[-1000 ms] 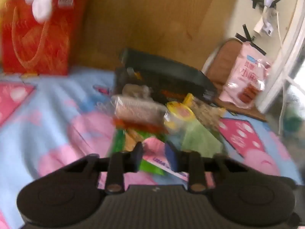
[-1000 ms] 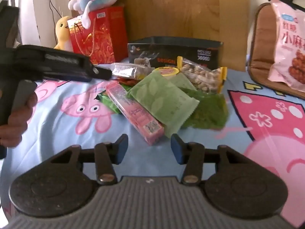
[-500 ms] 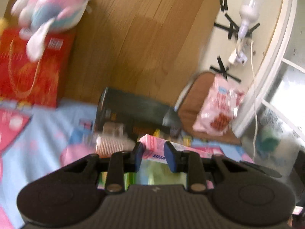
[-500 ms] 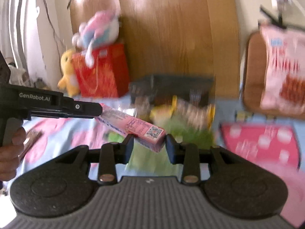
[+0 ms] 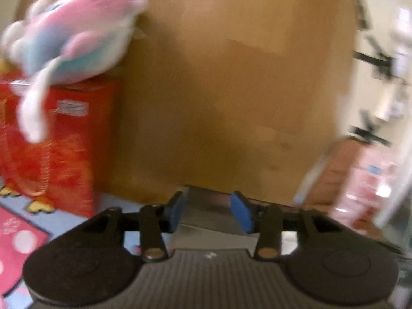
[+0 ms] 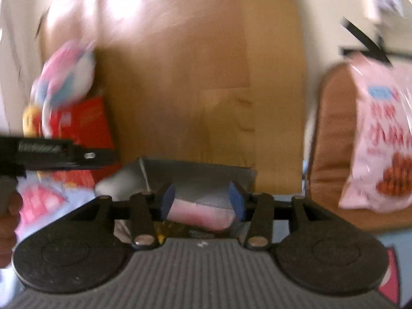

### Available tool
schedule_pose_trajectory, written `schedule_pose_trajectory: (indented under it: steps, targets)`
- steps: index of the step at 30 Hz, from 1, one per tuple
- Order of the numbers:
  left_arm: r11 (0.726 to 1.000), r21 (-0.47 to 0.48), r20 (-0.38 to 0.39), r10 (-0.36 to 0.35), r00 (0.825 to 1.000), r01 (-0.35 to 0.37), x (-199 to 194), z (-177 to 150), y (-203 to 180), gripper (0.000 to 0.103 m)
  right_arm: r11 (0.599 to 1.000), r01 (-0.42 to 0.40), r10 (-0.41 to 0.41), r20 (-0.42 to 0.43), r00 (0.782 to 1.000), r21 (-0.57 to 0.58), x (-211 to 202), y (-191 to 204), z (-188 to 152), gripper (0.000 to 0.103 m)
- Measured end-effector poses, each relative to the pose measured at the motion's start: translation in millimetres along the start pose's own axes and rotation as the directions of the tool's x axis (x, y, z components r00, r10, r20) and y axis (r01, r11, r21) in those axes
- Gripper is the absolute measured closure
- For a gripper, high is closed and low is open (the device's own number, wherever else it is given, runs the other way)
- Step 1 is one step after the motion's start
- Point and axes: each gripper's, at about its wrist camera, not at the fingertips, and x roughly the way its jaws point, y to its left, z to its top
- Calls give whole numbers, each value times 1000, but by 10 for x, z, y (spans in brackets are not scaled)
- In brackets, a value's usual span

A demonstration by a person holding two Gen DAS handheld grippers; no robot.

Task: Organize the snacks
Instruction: 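Lower the pink candy box into the black box and open the left gripper, then grasp the clear nut bag with yellow edge with the right gripper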

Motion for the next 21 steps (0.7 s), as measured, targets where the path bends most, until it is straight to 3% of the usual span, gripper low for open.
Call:
schedule_pose_trajectory:
  steps: [2, 5, 8, 12, 14, 17, 18, 20, 21]
  targets:
    - [999, -39, -75, 8, 997, -11, 168, -21, 149, 63, 997, -16, 18, -24, 1000, 74, -43, -143, -51, 48]
    - [998, -57, -161, -21, 987, 12, 325, -144, 187, 64, 994, -65, 72, -74, 995, 93, -51, -174, -208, 48]
    - [1000, -8, -147, 20, 989, -22, 275, -243, 33, 65, 998, -37, 44, -121, 992, 57, 56, -122, -323, 50]
    - [999, -35, -153, -8, 988, 2, 126, -244, -33, 60, 998, 13, -7, -103, 995, 57, 124, -188, -276, 48]
    - [999, -46, -113, 8, 994, -13, -46, -254, -31, 57, 994, -48, 56, -83, 995, 96, -8, -246, -241, 47]
    - [997, -83, -85, -11, 996, 4, -337, -335, 0, 56, 993, -84, 91, -82, 993, 85, -172, -286, -286, 23]
    - [995, -92, -93, -31, 995, 23, -425, -398, 0, 56, 994, -79, 86, -100, 991, 76, -171, -290, -330, 21]
    - [993, -102, -122, -66, 990, 54, -533, -512, -67, 55, 991, -91, 107, -176, 979, 97, -40, -305, -430, 23]
    - [993, -101, -136, -79, 988, 65, -576, -571, -119, 54, 984, -118, 143, -205, 968, 131, 36, -320, -471, 45]
